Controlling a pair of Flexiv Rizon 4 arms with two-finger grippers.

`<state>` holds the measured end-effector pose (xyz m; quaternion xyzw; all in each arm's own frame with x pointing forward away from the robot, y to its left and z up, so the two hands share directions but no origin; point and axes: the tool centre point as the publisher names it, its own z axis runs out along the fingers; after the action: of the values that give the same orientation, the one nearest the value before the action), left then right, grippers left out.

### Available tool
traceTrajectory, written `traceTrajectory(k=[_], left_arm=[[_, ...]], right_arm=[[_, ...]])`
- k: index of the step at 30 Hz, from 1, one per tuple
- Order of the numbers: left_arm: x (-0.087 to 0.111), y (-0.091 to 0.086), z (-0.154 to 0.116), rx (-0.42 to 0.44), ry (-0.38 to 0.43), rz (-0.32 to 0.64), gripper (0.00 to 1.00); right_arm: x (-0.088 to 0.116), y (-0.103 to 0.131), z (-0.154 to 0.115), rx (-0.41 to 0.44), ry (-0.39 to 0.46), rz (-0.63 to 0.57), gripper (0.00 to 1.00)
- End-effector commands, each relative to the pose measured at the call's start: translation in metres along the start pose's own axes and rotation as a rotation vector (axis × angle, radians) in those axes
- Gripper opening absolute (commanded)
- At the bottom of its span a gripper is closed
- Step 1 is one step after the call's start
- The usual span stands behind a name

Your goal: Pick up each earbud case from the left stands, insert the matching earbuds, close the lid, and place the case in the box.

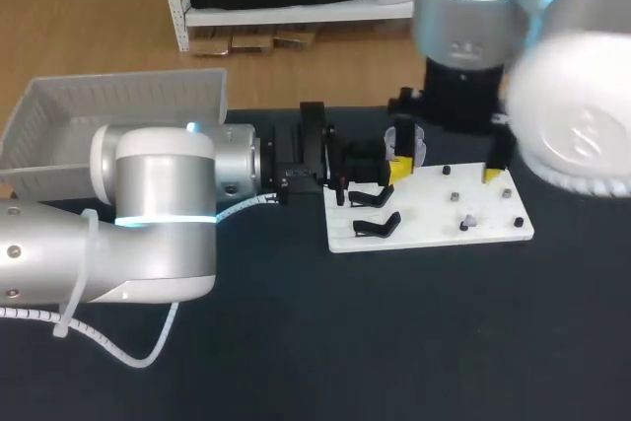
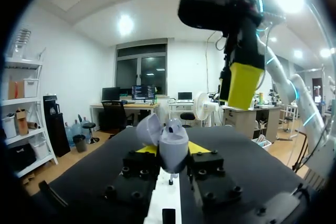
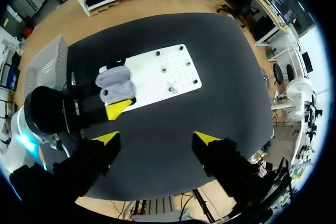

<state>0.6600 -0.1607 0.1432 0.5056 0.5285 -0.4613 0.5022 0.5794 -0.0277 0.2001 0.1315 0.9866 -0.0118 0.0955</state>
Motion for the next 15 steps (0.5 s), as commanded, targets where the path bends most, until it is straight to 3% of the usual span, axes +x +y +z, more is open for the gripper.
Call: traceTrajectory(k=[1, 7, 9, 15], left_arm=[[0.001, -0.002, 0.000, -0.010, -0.008, 0.005, 0.00], [0.001, -0.002, 0.000, -0.010, -0.008, 0.005, 0.00], [0.001, -0.002, 0.000, -0.010, -0.008, 0.005, 0.00], [0.001, -0.002, 0.000, -0.010, -0.008, 0.005, 0.00]], right_arm=[[0.011, -0.027, 0.002, -0.133, -0.155, 0.011, 1.00], [0.018, -0.042, 0.010, -0.116, -0.166, 0.039, 1.00], [0.021, -0.046, 0.015, -0.068, -0.179, 0.038, 1.00], [0.021, -0.046, 0.015, -0.068, -0.179, 0.038, 1.00]])
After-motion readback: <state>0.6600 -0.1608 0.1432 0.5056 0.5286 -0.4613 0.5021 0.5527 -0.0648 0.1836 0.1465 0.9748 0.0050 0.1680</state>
